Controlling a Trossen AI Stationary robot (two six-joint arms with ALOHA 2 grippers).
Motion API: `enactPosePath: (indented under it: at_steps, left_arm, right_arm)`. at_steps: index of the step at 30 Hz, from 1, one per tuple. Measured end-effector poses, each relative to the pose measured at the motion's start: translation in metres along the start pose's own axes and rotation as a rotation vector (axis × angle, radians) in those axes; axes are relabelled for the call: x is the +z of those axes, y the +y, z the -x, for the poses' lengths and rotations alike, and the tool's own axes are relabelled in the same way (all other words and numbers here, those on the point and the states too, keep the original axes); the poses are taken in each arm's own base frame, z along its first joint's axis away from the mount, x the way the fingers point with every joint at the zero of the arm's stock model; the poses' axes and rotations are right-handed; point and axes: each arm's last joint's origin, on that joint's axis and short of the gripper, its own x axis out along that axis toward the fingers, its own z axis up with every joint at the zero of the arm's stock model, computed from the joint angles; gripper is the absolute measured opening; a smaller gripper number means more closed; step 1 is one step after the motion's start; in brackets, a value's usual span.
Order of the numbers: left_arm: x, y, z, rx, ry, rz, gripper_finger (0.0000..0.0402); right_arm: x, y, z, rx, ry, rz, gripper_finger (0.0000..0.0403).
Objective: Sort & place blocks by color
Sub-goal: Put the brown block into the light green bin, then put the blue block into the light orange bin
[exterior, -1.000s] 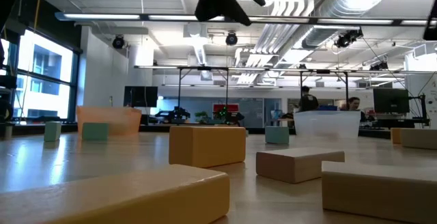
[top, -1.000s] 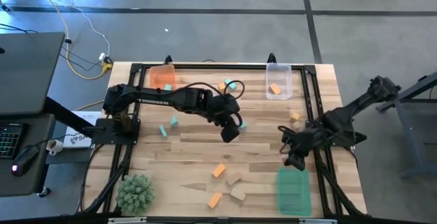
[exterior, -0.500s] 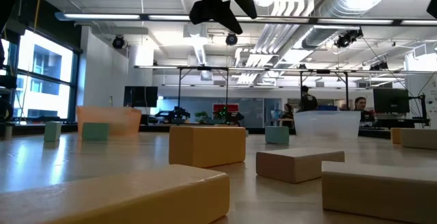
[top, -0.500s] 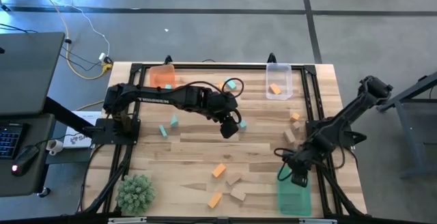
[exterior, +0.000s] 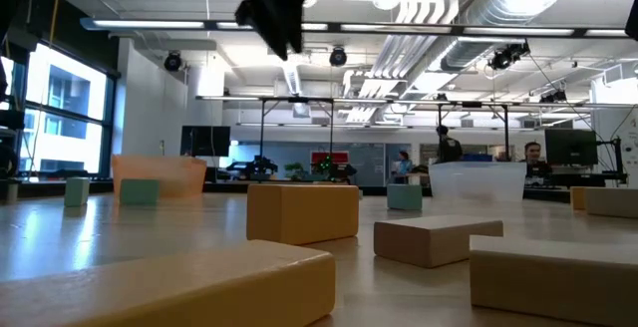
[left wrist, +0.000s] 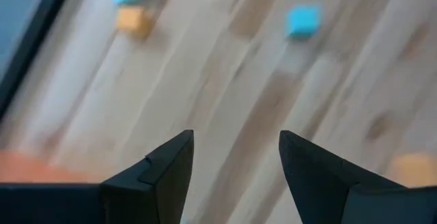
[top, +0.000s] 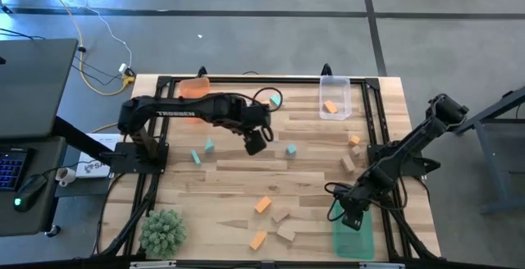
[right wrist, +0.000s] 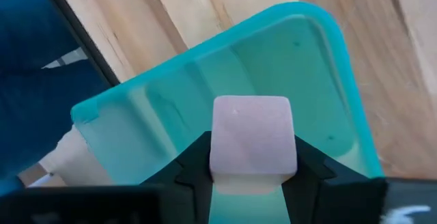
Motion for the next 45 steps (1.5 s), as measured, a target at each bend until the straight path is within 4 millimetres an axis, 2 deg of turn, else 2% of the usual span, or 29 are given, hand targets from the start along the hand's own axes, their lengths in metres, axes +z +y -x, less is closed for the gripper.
enactPosePath:
  at_steps: [5, 9, 17, 22, 27, 31, 38, 45]
  left_arm:
    - [-0.013, 0.007, 0.005, 0.06, 0.104, -0.041, 0.0202]
    - [-0.021, 0.003, 0.006, 0.088, 0.152, -0.041, 0.0202]
    - [-0.062, -0.002, -0.023, 0.163, 0.259, -0.022, 0.0202]
    - [-0.082, 0.007, -0.031, 0.195, 0.292, 0.041, 0.0202]
    - [-0.094, 0.017, -0.03, 0.187, 0.283, 0.108, 0.0202]
    - [-0.101, 0.027, -0.036, 0.145, 0.29, 0.167, 0.0202]
    - [-0.115, 0.046, -0.057, 0.145, 0.382, 0.271, 0.0202]
    - [-0.124, 0.05, -0.07, 0.137, 0.413, 0.292, 0.0202]
  right_arm:
    - [0.0, -0.001, 0.0, -0.003, 0.013, -0.062, 0.0118]
    - [0.0, -0.001, 0.0, -0.012, 0.007, -0.162, 0.0119]
    - [0.001, -0.001, 0.0, -0.014, -0.034, -0.263, 0.0125]
    - [0.002, -0.001, 0.0, -0.011, -0.054, -0.255, 0.0158]
    - [0.001, -0.001, 0.0, -0.013, -0.041, -0.255, 0.0197]
    - [0.001, -0.001, 0.001, -0.003, -0.026, -0.257, 0.0211]
    - [0.004, 0.0, 0.017, 0.082, -0.061, -0.269, 0.0213]
    - [0.009, -0.008, 0.042, 0.142, -0.198, -0.283, 0.0213]
